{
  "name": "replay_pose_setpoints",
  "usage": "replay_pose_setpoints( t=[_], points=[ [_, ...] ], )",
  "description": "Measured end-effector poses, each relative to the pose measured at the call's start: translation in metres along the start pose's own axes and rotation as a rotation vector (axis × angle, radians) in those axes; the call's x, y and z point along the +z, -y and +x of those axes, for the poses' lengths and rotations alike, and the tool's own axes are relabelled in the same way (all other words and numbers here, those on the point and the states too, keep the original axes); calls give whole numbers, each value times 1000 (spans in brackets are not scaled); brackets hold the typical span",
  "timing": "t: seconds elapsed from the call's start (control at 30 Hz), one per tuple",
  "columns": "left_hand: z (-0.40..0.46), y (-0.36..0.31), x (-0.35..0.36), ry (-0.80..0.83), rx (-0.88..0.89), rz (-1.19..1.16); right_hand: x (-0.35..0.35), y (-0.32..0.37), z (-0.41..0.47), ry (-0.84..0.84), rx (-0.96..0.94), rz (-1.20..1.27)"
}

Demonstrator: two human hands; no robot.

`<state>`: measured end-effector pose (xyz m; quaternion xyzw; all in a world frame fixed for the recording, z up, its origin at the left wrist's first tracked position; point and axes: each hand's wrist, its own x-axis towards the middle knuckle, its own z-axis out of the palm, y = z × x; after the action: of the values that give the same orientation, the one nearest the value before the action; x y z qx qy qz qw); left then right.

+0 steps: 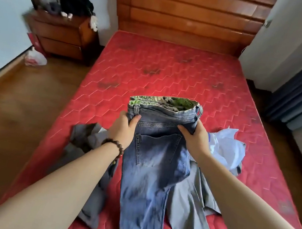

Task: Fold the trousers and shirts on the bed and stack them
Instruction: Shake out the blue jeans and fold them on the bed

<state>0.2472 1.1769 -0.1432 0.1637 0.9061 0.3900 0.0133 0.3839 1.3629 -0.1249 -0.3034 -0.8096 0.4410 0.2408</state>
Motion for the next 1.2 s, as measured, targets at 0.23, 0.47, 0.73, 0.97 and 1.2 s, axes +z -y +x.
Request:
replay_pose_setpoints(
  t=[0.23,0.47,0.73,0.97,1.2],
  points=[
    [74,51,96,-145,10,-68,70,-77,85,-40,-32,-69],
    [171,118,187,-154,-109,-101,152,-165,183,1,35,-123],
    [136,207,308,288,244,461,231,-295,170,390,-202,-880],
    [125,252,375,393,329,614,278,-368,154,671,-238,-1009],
    [124,261,384,346,345,600,314,-335,202,276,-440,-843]
  ],
)
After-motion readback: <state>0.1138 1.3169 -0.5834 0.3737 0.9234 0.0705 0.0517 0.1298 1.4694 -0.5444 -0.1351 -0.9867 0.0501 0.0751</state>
